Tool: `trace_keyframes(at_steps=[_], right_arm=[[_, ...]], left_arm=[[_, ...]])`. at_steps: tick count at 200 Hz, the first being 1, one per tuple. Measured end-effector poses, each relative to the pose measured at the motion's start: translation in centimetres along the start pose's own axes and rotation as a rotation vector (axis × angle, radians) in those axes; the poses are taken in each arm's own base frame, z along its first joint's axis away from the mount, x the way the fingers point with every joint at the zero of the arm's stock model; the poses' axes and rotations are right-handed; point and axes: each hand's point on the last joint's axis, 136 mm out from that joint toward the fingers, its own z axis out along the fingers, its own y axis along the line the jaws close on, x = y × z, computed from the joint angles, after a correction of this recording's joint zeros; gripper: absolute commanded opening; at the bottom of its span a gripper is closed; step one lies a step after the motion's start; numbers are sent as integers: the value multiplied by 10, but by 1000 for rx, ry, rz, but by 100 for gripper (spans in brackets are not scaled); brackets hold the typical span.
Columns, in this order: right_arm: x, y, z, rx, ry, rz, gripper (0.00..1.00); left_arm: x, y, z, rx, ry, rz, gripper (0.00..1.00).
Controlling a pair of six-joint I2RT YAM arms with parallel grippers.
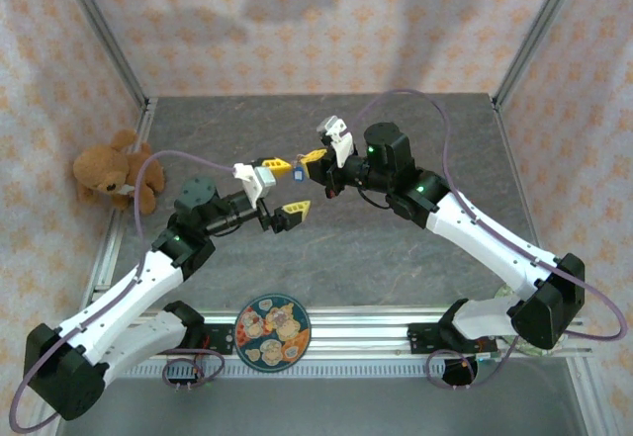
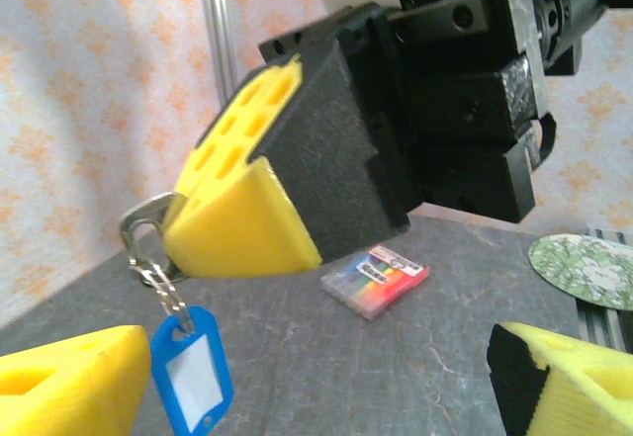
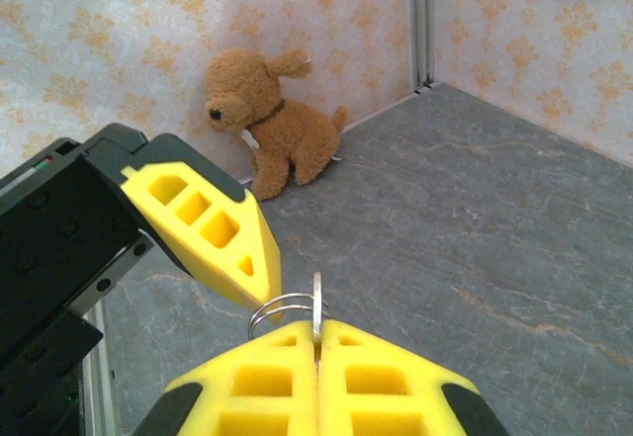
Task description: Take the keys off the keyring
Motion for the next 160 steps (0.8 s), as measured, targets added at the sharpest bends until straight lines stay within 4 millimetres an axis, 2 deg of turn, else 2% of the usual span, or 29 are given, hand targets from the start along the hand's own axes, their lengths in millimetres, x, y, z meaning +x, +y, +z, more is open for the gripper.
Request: trace_keyframes(at_steps=[49,79,96,126,138,160], right_arm=[[-10,8,-5,-61,-36,0,0],[-19,7,-10,-107,-65,29,0],[-26,2,-15,-140,-92,59,0],[-39,-4,-19,-231,-139,123,0],[-42,-4,-18,-278,-150,145,0],[-45,1,-17,-360,-156,178,0]], left_arm=[[-16,12,-17,-99,-37,-33,91],[-12,39,-25,-186,-8,-167,92],[-17,55,-28,-219,-13,-243,88],[-32,74,-24,-183,-46,-412,71],[-36,81,-20,-144,-72,-478,70],[-40,88,-12,-70,-111,-595,75]])
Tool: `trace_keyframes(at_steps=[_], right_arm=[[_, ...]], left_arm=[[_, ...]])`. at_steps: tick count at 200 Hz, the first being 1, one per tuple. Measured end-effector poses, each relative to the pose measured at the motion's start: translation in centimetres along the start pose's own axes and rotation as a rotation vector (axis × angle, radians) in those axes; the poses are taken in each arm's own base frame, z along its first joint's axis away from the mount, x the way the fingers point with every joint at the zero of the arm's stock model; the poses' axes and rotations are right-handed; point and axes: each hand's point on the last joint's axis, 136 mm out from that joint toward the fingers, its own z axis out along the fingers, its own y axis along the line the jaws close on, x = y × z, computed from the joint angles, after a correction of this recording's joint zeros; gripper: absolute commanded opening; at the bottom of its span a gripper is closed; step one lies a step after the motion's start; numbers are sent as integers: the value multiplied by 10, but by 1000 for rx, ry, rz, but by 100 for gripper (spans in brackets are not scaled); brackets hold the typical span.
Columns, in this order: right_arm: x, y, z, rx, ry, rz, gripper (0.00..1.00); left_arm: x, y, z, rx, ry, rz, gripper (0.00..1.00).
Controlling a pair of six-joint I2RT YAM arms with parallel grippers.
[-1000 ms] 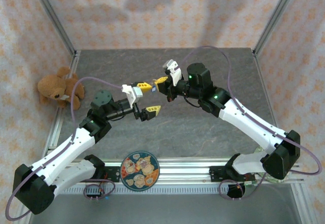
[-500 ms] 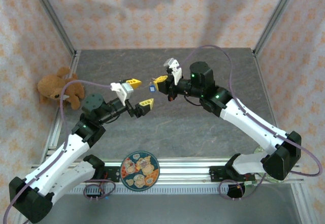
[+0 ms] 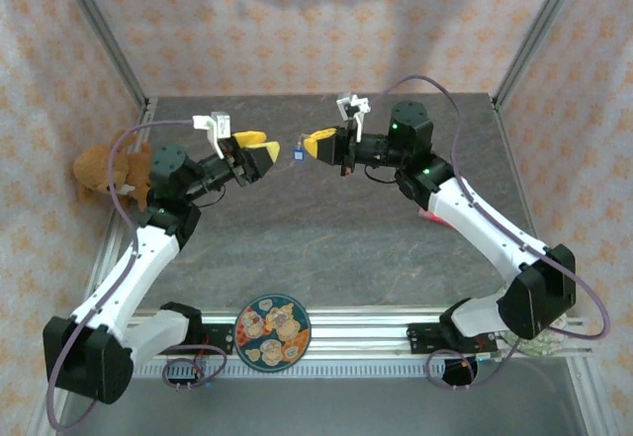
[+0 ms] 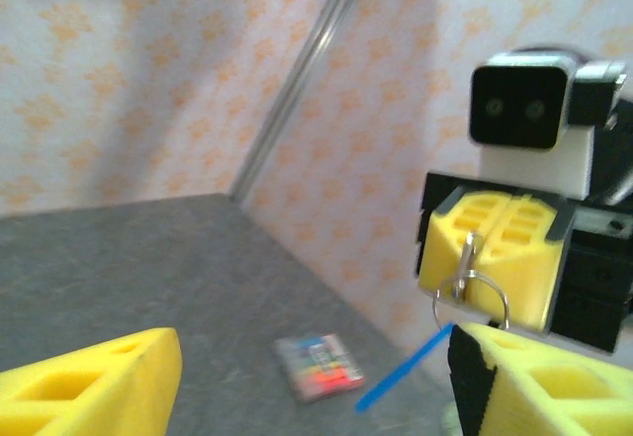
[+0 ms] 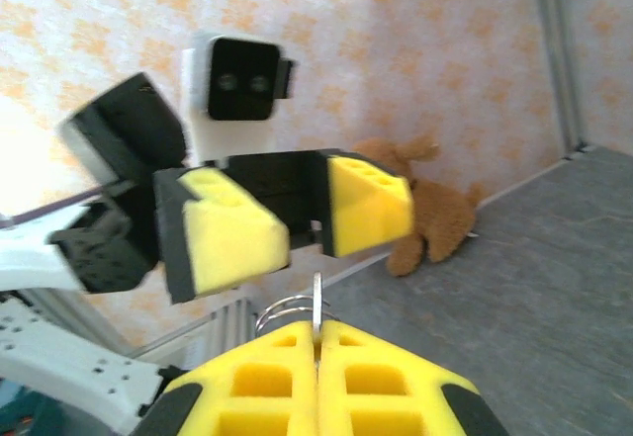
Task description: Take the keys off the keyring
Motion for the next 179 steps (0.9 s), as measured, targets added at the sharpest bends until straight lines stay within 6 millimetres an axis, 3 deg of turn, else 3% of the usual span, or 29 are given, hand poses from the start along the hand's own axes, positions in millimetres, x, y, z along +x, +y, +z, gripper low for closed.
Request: trace_keyframes(at_steps=[90,179], right_arm=[[-10,20,6,-181,1,75,0],[-18,27,8,-230,-3,105,0]], left_arm=[[-22,-48,3,327,-30,-125,86],[-12,-60,7,419,14,-157,87]])
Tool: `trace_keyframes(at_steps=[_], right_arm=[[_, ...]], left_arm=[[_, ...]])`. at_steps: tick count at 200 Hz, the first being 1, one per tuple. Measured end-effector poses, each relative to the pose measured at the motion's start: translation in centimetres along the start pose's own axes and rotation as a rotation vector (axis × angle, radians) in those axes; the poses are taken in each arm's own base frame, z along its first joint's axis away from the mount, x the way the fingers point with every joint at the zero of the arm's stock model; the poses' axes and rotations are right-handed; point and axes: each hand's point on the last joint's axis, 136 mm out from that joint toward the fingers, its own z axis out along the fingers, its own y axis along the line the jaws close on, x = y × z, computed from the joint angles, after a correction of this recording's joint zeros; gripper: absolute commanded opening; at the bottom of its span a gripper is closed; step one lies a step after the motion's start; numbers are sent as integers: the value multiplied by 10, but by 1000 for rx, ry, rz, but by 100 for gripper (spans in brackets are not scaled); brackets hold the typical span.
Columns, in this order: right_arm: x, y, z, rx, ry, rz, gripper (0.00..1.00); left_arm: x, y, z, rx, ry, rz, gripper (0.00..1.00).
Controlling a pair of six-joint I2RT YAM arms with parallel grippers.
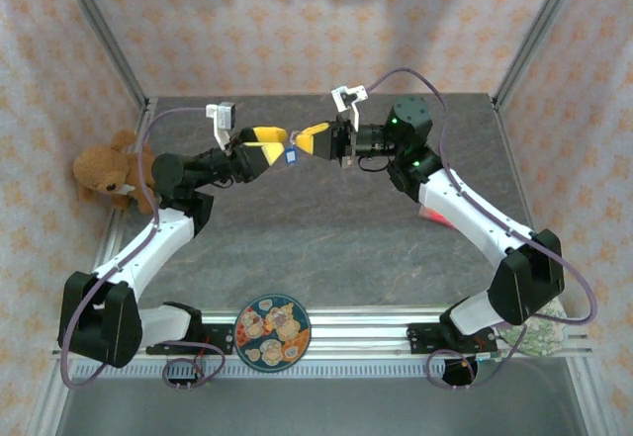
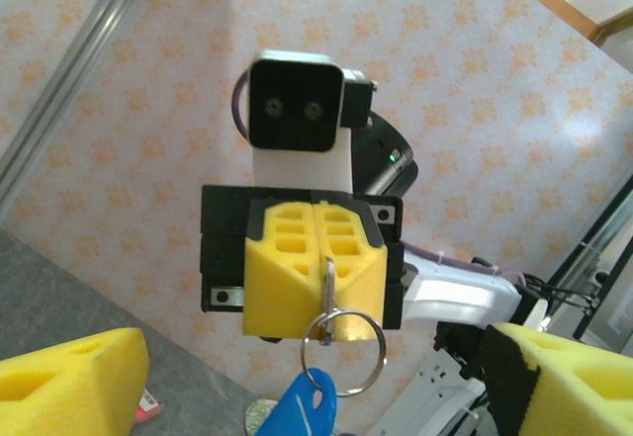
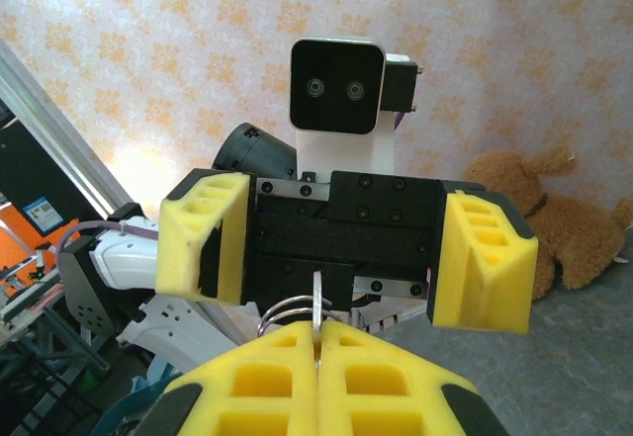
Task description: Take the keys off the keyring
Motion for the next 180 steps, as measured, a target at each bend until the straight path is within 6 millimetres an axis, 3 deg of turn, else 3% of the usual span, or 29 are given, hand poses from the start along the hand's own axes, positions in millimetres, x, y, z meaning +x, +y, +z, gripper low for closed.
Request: trace_keyframes(at_steps=[106,163,180], right_arm=[[4,-4,2,-3,14,13,0],[8,-2,5,-11,26,18,0],[9,-2,5,-10,28,17,0]], left_arm=[[21,13,11,-69,94,20,85],[22,19,12,-104,117,38,78],[23,21,12,-110,119,39,72]])
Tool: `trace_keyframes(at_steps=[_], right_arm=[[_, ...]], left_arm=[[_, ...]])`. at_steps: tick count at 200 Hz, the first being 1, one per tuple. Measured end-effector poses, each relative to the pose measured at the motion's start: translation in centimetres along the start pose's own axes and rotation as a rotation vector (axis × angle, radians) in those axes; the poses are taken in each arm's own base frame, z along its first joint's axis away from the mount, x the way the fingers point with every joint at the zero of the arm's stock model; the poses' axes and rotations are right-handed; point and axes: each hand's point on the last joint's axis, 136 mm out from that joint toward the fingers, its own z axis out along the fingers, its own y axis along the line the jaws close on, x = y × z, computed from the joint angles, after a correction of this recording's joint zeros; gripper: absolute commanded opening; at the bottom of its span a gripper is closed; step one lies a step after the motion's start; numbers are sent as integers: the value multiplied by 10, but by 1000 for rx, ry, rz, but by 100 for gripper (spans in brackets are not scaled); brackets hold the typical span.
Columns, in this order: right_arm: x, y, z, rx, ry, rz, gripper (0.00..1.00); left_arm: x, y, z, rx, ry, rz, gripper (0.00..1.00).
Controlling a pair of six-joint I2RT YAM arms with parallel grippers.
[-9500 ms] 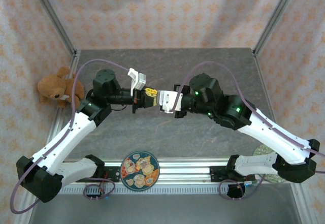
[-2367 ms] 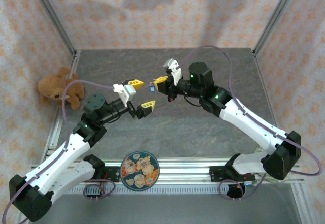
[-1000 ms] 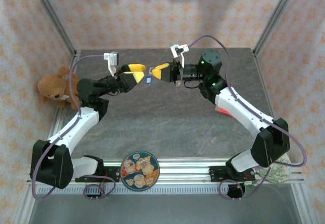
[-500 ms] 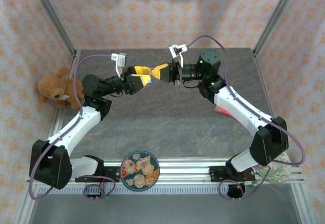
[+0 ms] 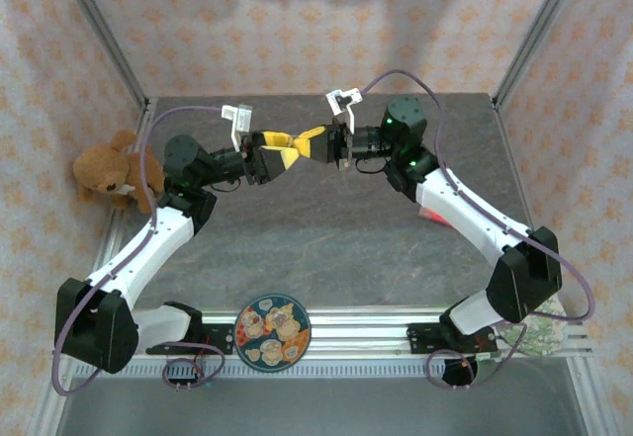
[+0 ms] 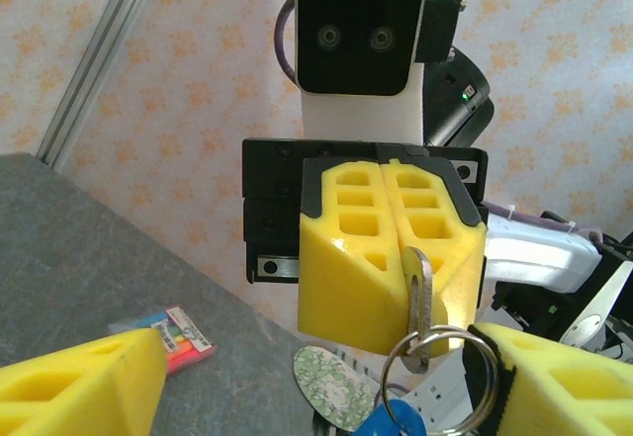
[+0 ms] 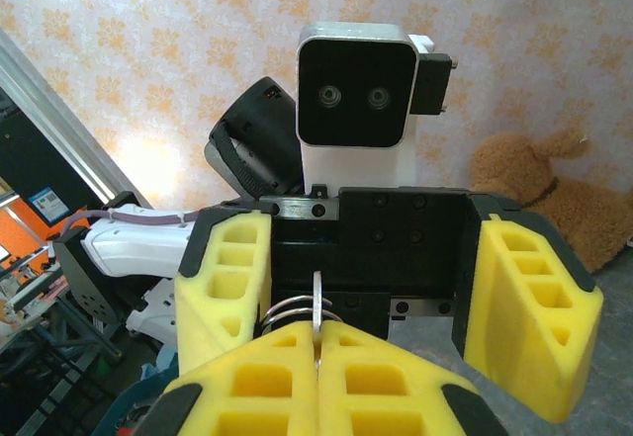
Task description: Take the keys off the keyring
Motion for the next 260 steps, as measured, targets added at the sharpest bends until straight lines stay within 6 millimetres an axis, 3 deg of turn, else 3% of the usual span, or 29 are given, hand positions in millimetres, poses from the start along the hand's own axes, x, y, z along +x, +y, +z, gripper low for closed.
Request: trace_keyframes(at_steps=[52,89,100,153,260], right_arm=[[1,-1,0,3,5,3,0],[1,-2,0,7,3,1,0],[1,-2,0,9,2,-1,0],[-1,-1,-1,12,-4,-9,0],[3,4,-5,61,-63,-98,0]], left_arm=[[-1,-1,-1,-1,-1,2,59],[-6,-6,-2,11,-9,13,36],[-7,-8,-2,18,-13,16,25],[-15,-14,-4,37,-36,5,0],[-18,-21,-11,74,-80,-26,0]])
